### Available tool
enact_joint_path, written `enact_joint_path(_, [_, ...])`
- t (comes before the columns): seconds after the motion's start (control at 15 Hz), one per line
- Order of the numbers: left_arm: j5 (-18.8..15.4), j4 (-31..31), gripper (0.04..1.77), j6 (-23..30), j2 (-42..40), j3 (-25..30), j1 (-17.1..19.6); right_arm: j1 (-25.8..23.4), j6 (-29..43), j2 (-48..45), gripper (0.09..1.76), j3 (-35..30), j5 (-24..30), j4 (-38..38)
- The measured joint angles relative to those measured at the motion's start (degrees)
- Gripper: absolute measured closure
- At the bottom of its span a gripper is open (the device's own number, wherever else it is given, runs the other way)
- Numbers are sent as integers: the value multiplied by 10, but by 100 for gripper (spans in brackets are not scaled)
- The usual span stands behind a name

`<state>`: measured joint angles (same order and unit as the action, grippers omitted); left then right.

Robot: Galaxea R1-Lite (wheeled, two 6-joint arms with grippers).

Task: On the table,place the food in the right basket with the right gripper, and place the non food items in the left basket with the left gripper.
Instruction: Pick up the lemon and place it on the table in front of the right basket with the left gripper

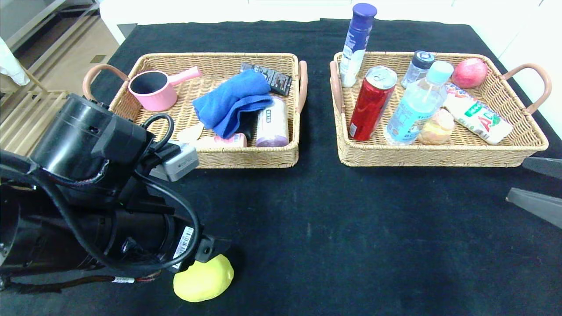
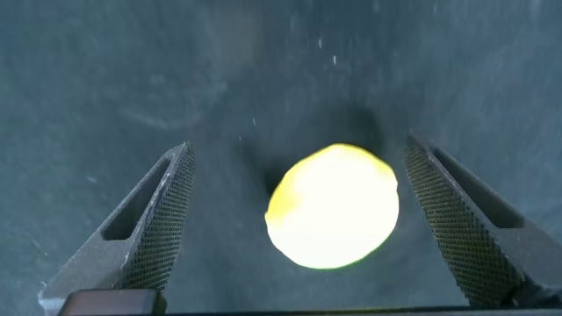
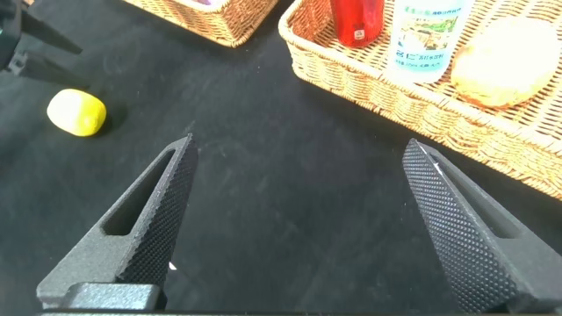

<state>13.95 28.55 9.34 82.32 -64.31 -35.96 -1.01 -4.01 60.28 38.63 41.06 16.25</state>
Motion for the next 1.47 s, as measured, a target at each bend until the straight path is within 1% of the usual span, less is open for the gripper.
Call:
enact_joint_path(0.13, [-6,2,10,1,-4,9,-8,1,-3,1,14,-1,0,0])
enact_joint_path(0.27, [-11,28,10,2,-7,12,-13,5,-4,1,14,-2,0,0])
enact_joint_path(0.4, [-27,50,10,20,-9,12,-19,7,-4,2,14,-3,0,0])
enact_joint_path(0.73, [-40,53,9,24,-11,20,-31,9,-6,2,14,-5,0,0])
enact_joint_path(1.47, [-29,49,9,21,31,35,-51,11,-8,2,14,-6,-1,1])
